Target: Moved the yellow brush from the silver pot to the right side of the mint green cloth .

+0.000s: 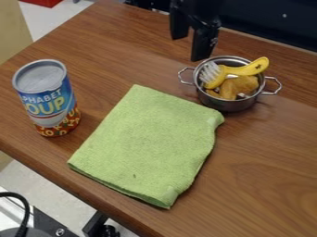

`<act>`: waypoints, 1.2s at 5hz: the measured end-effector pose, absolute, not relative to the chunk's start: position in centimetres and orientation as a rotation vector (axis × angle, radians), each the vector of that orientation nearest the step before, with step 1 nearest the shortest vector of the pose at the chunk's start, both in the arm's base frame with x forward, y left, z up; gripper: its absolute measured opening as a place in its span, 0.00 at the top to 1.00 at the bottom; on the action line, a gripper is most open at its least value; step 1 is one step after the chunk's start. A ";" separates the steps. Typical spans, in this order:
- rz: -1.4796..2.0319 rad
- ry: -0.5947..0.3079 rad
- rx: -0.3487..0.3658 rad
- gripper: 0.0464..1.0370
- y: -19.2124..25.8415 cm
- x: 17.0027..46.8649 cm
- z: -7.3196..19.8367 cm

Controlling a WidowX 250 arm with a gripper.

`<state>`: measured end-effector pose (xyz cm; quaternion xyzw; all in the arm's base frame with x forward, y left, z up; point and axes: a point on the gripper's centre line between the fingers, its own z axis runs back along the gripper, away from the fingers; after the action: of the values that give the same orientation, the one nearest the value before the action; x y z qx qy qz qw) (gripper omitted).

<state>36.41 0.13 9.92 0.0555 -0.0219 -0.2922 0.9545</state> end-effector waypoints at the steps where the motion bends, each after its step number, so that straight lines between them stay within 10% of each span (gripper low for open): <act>1: -0.680 -0.039 0.099 0.04 -1.2 36.6 9.2; 6: -0.810 -0.092 0.067 0.04 -5.0 37.8 6.9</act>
<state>37.79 -4.96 6.95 0.0326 -0.0447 -0.3936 0.9176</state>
